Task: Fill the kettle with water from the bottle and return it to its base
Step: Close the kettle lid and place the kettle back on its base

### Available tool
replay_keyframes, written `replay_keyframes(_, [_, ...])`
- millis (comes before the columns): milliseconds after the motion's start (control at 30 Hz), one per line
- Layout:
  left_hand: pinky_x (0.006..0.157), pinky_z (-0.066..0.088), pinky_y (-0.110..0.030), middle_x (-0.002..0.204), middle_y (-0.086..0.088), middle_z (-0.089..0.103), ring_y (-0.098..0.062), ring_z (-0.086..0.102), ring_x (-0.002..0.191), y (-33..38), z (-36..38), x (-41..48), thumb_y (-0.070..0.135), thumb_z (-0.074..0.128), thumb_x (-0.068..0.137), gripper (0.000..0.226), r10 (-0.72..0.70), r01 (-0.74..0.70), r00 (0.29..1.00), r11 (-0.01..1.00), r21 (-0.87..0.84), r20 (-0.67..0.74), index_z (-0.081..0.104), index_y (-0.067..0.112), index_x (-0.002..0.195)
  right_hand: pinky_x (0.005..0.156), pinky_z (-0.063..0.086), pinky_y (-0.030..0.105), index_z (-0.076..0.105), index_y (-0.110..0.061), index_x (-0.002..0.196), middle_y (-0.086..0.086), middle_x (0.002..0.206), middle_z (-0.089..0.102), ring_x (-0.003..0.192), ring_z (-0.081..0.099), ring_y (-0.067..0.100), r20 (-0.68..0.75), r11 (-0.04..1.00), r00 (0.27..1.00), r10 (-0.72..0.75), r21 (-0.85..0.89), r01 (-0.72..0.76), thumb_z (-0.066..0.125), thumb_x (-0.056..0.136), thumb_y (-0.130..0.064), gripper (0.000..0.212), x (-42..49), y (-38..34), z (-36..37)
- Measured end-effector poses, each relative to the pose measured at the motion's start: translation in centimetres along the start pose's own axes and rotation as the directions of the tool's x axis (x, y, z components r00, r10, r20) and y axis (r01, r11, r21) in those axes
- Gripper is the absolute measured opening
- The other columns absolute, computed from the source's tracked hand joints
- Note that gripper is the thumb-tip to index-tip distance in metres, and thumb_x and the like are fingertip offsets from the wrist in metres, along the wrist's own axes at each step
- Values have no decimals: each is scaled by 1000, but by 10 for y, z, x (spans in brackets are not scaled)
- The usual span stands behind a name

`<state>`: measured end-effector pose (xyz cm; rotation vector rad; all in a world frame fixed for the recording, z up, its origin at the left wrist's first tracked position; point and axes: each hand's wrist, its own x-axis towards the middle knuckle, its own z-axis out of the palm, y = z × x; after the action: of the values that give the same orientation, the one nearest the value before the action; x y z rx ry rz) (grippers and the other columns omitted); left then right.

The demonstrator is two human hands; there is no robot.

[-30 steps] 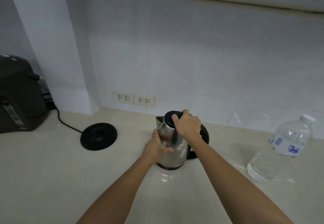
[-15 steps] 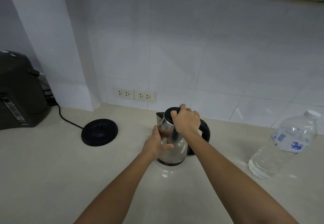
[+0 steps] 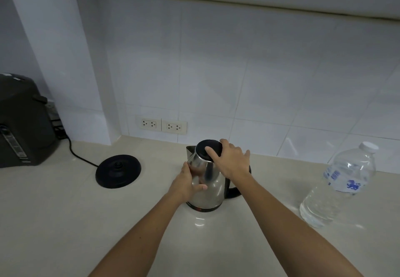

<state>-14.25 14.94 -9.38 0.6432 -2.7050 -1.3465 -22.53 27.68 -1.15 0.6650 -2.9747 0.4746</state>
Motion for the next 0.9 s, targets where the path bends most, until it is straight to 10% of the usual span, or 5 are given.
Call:
replay_keyframes(267, [110,42,-42,144,-4,46,-23,46,133,0,3,-6,34,84,71,101,21,-22,1000,992,-125,-7,19,14,146,92,45,34,44,-16,133,1,121,59,112,56,23,-27,810,994,104,583,-69,56,94,-30,42,-32,75,26])
replay_keyframes(467, [105,44,-35,140,-1,50,-23,50,129,7,13,-10,34,86,69,91,2,-18,993,992,-126,-119,28,18,139,74,43,32,52,-12,112,3,90,61,87,57,26,-14,761,990,141,641,-100,55,96,-20,18,-30,88,33])
replay_keyframes(900, [95,48,-29,124,1,61,-17,59,112,1,-71,-10,34,86,69,81,13,-57,965,985,-164,-260,41,18,135,78,40,27,58,-17,114,-1,93,61,88,56,19,-94,745,995,9,664,56,63,91,-25,24,14,10,4])
